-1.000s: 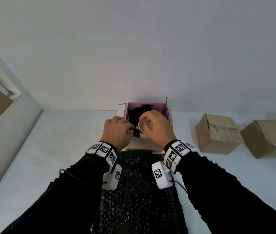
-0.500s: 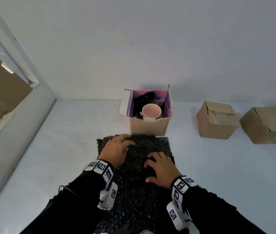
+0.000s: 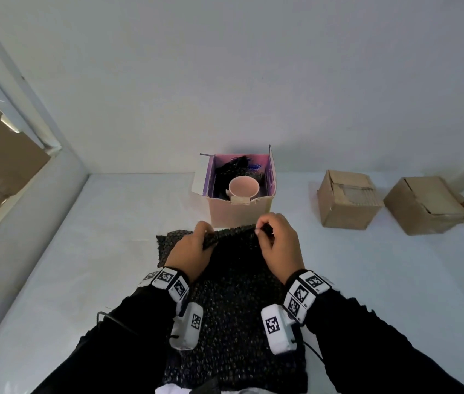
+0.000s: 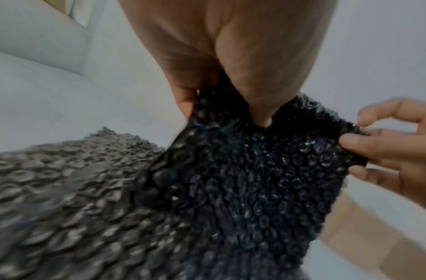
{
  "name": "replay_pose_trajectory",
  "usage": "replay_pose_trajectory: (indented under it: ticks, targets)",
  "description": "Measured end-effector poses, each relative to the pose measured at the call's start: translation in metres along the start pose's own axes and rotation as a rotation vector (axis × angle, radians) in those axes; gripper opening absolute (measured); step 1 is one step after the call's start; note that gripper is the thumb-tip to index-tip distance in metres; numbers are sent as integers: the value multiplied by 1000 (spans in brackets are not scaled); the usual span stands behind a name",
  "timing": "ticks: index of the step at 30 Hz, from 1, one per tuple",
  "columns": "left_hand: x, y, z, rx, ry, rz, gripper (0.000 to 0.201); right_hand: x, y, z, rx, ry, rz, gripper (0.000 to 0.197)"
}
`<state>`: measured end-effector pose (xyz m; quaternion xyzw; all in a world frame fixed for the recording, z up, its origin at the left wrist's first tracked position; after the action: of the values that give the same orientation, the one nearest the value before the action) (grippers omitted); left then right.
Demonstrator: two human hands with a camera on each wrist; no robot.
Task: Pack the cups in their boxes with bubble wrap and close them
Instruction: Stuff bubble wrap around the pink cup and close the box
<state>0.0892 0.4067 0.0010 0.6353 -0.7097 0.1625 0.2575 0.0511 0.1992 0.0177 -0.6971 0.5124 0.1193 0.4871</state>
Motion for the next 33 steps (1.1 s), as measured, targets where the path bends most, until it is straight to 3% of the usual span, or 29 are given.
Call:
replay_pose_trajectory:
  ticks: [4, 8, 11, 12, 14, 16, 17, 20, 22, 24, 26, 28, 30, 33]
  targets:
    - [31, -4, -19, -43, 424, 0, 18, -9, -13, 0, -1, -86, -14, 15]
    - [59, -12, -28, -273, 957, -146, 18, -17, -17, 8, -131, -200, 31, 74]
    - [72, -17, -36, -389, 1303, -300, 19, -14, -27, 8, -86, -231, 48, 73]
    - [72, -20, -38, -355, 1293, -297, 17, -14, -32, 7, -79, -244, 52, 65]
    - [64, -30, -44, -124, 1011, -190, 12, -13, -40, 3, -83, -276, 51, 49]
    - [56, -38, -50, 98, 696, -39, 23, -10, -47, 0, -71, -263, 36, 41]
    - [56, -40, -51, 129, 643, 45, 32, -8, -50, -1, -59, -254, 33, 38]
    - [61, -46, -48, 46, 557, 277, 28, -6, -61, -3, 4, -245, 50, 31]
    - [62, -53, -46, -49, 554, 244, 19, -2, -67, -3, 87, -255, 100, 24]
    - [64, -61, -45, -82, 503, 213, 36, 2, -73, -2, 163, -281, 188, 24]
    - [67, -71, -45, -34, 414, 228, 46, 7, -81, 2, 149, -388, 247, 31]
    - [68, -83, -48, 27, 460, 228, 36, 10, -89, 7, 58, -433, 198, 46]
    - [69, -97, -49, -25, 585, 165, 23, 14, -100, 9, 11, -311, 92, 55]
    - [74, -117, -55, -71, 651, 113, 20, 17, -119, 8, 110, -86, -62, 44]
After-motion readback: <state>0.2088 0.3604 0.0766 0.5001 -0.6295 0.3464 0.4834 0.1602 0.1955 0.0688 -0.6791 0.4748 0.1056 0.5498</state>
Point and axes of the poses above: each hand's wrist, its own y-axis away from the middle knuckle, its own z-axis out of the palm, x = y × z, the point moved 3 cm from there along -y, towards the middle knuckle, and after that the axes turned 11 degrees about -z, right-handed, at the moved point
